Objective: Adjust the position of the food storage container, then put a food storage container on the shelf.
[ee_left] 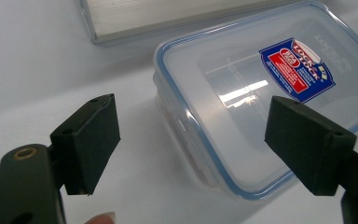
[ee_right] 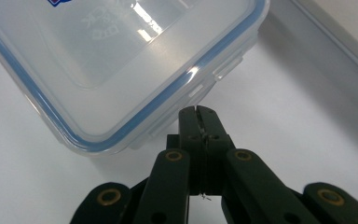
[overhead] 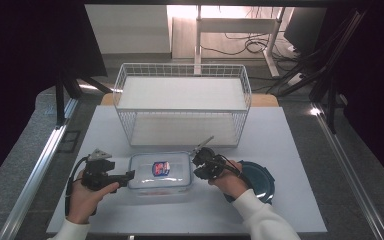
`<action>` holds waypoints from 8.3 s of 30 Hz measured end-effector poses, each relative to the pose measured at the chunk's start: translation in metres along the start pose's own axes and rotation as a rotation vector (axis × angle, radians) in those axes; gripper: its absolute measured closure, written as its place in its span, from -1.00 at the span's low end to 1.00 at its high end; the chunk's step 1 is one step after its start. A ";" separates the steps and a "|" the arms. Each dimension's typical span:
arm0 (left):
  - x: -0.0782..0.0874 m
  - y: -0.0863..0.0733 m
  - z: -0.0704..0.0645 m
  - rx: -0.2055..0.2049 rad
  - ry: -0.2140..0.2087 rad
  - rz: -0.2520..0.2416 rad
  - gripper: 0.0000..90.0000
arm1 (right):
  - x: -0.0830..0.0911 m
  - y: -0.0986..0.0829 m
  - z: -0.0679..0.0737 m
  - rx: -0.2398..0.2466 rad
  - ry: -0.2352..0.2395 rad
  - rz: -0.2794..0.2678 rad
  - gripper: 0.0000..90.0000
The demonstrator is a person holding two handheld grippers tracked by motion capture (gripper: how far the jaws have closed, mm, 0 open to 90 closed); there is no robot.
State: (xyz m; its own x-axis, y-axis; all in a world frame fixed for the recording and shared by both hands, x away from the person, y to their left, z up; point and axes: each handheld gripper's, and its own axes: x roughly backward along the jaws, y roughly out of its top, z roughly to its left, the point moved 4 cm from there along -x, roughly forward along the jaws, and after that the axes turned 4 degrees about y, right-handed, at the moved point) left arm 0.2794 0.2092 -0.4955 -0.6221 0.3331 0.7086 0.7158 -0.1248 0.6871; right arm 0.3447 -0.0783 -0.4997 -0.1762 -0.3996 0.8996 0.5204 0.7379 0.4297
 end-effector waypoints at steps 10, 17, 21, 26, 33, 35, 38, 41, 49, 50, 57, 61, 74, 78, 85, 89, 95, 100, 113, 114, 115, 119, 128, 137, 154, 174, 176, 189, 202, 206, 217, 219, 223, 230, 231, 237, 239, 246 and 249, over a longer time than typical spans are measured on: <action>0.001 0.000 0.004 0.008 0.000 -0.003 -0.61 | -0.007 0.003 0.012 0.023 0.036 0.013 0.97; 0.003 0.000 0.007 0.018 0.003 -0.009 -0.61 | -0.002 0.003 0.012 0.008 0.045 -0.019 0.97; 0.005 0.000 0.008 0.027 0.003 -0.020 -0.61 | 0.021 -0.001 0.008 -0.029 0.024 -0.121 0.95; 0.007 0.001 0.007 0.026 0.000 -0.024 -0.61 | 0.053 -0.010 0.014 -0.070 0.052 -0.280 0.76; 0.011 0.001 0.008 0.029 0.012 -0.041 -0.60 | 0.066 -0.023 0.020 -0.193 0.080 -0.394 -0.26; 0.012 0.001 0.008 0.030 0.010 -0.045 -0.60 | 0.066 -0.025 0.021 -0.210 0.116 -0.404 -0.38; 0.013 0.001 0.008 0.027 0.002 -0.050 -0.60 | 0.066 -0.026 0.022 -0.210 0.088 -0.411 -0.51; 0.015 0.001 0.008 0.030 -0.005 -0.056 -0.61 | 0.064 -0.026 0.022 -0.224 0.065 -0.424 -0.67; 0.018 0.002 0.010 0.044 -0.027 -0.069 -0.61 | 0.056 -0.023 0.030 -0.222 0.088 -0.430 -0.68; 0.019 0.002 0.010 0.044 -0.030 -0.070 -0.61 | 0.055 -0.022 0.031 -0.226 0.090 -0.432 -0.68; 0.020 0.003 0.016 0.112 -0.027 -0.062 -0.73 | 0.046 -0.015 0.037 -0.260 0.127 -0.442 -0.72; 0.023 0.004 0.021 0.143 -0.062 -0.066 -0.76 | 0.038 -0.008 0.038 -0.296 0.149 -0.439 -0.76; 0.011 -0.002 0.031 0.213 -0.147 -0.033 -0.82 | 0.003 0.013 0.044 -0.358 0.203 -0.400 -0.81; 0.004 -0.003 0.030 0.211 -0.189 -0.013 -0.81 | -0.007 0.015 0.040 -0.395 0.187 -0.365 -0.83; -0.012 -0.003 0.029 0.205 -0.228 0.025 -0.77 | -0.015 0.013 0.030 -0.452 0.152 -0.359 -0.88; -0.020 -0.004 0.029 0.219 -0.267 0.051 -0.78 | -0.020 0.012 0.026 -0.492 0.146 -0.354 -0.91; -0.033 -0.008 0.027 0.241 -0.294 0.106 -0.85 | -0.028 0.009 0.024 -0.524 0.171 -0.324 -0.91; -0.039 -0.009 0.022 0.246 -0.331 0.127 -0.84 | -0.035 0.008 0.021 -0.574 0.210 -0.321 -0.92; -0.044 -0.014 0.020 0.305 -0.390 0.175 -0.58 | -0.037 0.004 0.025 -0.591 0.288 -0.327 -0.70; -0.042 -0.014 0.019 0.304 -0.377 0.171 -0.55 | -0.035 0.004 0.025 -0.590 0.285 -0.334 -0.65; -0.041 -0.014 0.018 0.300 -0.364 0.171 -0.54 | -0.034 0.003 0.025 -0.591 0.288 -0.332 -0.62; -0.037 -0.014 0.017 0.302 -0.356 0.167 -0.50 | -0.030 -0.002 0.020 -0.637 0.323 -0.363 -0.39; -0.019 -0.014 0.009 0.275 -0.302 0.145 -0.33 | -0.016 -0.006 0.027 -0.631 0.306 -0.414 -0.19; -0.012 -0.011 0.003 0.251 -0.286 0.114 -0.26 | -0.008 -0.007 0.028 -0.599 0.274 -0.443 -0.18; 0.012 0.003 -0.010 0.208 -0.295 0.032 -0.25 | 0.028 -0.003 0.036 -0.494 0.224 -0.514 -0.17; 0.020 0.021 -0.025 0.177 -0.305 -0.004 -0.25 | 0.054 -0.005 0.031 -0.447 0.188 -0.547 -0.16; 0.020 0.023 -0.027 0.174 -0.310 -0.007 -0.25 | 0.057 -0.005 0.029 -0.444 0.183 -0.550 -0.16; 0.022 0.060 -0.046 0.135 -0.323 -0.041 -0.24 | 0.090 -0.004 0.011 -0.434 0.146 -0.587 -0.15; 0.026 0.095 -0.054 0.122 -0.341 -0.056 -0.25 | 0.119 0.007 -0.005 -0.422 0.124 -0.613 -0.14; 0.027 0.108 -0.055 0.114 -0.336 -0.059 -0.24 | 0.128 0.013 -0.012 -0.425 0.124 -0.617 -0.14; 0.029 0.138 -0.057 0.112 -0.345 -0.071 -0.24 | 0.150 0.030 -0.029 -0.424 0.118 -0.618 -0.14; 0.029 0.142 -0.057 0.109 -0.346 -0.073 -0.24 | 0.152 0.032 -0.031 -0.427 0.119 -0.616 -0.14; 0.030 0.150 -0.057 0.106 -0.351 -0.077 -0.24 | 0.158 0.036 -0.035 -0.427 0.117 -0.624 -0.12; 0.031 0.165 -0.059 0.112 -0.357 -0.087 -0.24 | 0.169 0.044 -0.043 -0.418 0.112 -0.623 -0.12; 0.032 0.167 -0.059 0.109 -0.358 -0.087 -0.24 | 0.171 0.046 -0.045 -0.415 0.108 -0.624 -0.12; 0.035 0.181 -0.062 0.098 -0.348 -0.099 -0.24 | 0.181 0.052 -0.052 -0.410 0.109 -0.627 -0.12; 0.036 0.186 -0.062 0.091 -0.342 -0.103 -0.24 | 0.184 0.054 -0.055 -0.413 0.118 -0.634 -0.12; 0.034 0.198 -0.062 0.092 -0.346 -0.100 -0.24 | 0.190 0.060 -0.063 -0.412 0.116 -0.641 -0.12; 0.035 0.203 -0.061 0.090 -0.344 -0.108 -0.24 | 0.193 0.064 -0.066 -0.408 0.112 -0.644 -0.12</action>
State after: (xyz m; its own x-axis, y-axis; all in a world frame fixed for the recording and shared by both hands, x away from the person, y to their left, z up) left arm 0.3832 0.1385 -0.3218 -0.5632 0.6364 0.5271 0.6865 0.0054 0.7271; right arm 0.3991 -0.1437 -0.3041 -0.4742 -0.7514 0.4589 0.6147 0.0905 0.7835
